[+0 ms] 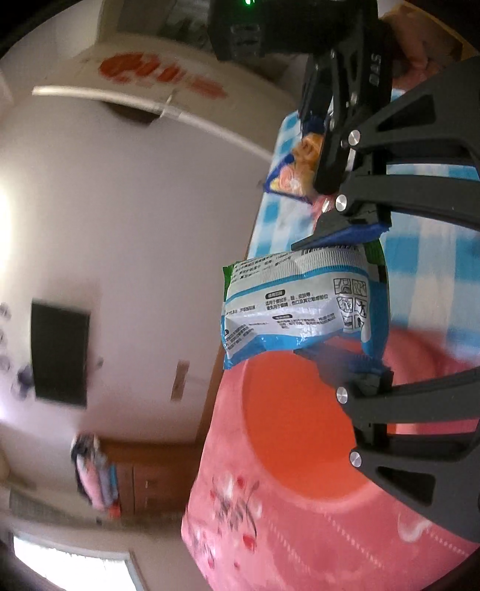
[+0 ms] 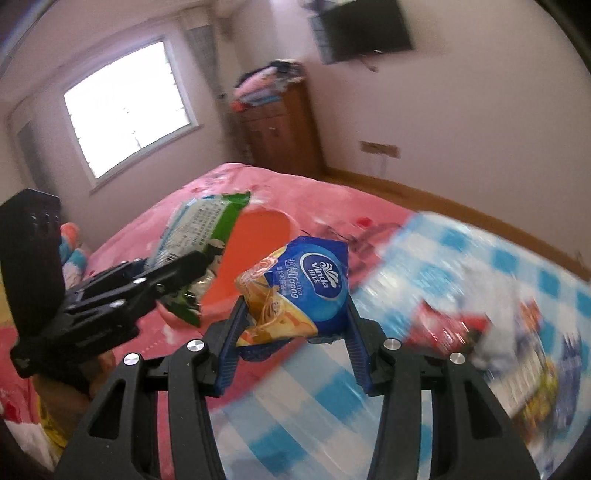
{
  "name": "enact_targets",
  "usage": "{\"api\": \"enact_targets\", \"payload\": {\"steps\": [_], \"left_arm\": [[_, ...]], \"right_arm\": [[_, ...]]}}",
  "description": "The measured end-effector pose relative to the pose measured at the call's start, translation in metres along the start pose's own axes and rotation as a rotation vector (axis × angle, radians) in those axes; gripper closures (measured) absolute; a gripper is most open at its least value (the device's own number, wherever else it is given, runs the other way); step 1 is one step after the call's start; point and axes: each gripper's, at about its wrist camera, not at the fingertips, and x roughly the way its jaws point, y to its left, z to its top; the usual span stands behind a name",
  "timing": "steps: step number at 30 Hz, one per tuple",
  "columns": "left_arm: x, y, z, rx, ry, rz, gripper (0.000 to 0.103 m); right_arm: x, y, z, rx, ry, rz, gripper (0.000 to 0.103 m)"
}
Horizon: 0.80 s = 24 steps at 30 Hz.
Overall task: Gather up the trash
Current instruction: 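Lift the white-green wrapper and tissue pack and carry them over the orange bucket, then open both grippers to drop the items into the bucket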
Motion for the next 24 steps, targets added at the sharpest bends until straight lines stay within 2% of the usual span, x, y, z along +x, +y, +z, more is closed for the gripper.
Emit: {"api": "enact_targets", "payload": {"steps": [4,6,10,13,14,15,17,20,24], "left_arm": [[0.003,0.038,0.009,-0.064,-0.005,0.099,0.053],[0.007,0.05,0.009,-0.087,-0.002,0.123,0.053],[0.021,0.066,0.008,-0.123,0.016,0.168,0.052],[0.027,0.069,0.004,-0.131,0.024,0.187,0.05],[0.028,0.068,0.004,-0.128,0.019,0.187,0.045],[0.027,0.068,0.004,-0.121,0.014,0.192,0.033],[0.025,0.063,0.005,-0.094,-0.009,0.222,0.023],[0.022,0.058,0.004,-0.082,-0.018,0.242,0.019],[0.021,0.056,0.002,-0.104,-0.022,0.213,0.014]], "right_arm": [[0.029,0.027,0.027,-0.063,0.004,0.04,0.052],[0.047,0.038,0.038,-0.09,0.01,0.05,0.051],[0.084,0.046,0.045,-0.101,0.051,0.059,0.038],[0.093,0.043,0.044,-0.081,0.053,0.043,0.029],[0.091,0.041,0.043,-0.066,0.048,0.052,0.024],[0.088,0.037,0.042,-0.042,0.035,0.066,0.022],[0.077,0.028,0.038,-0.013,0.002,0.058,0.016],[0.059,0.013,0.034,0.041,-0.052,0.047,0.014],[0.036,-0.01,0.023,0.117,-0.103,0.031,0.014]]}}
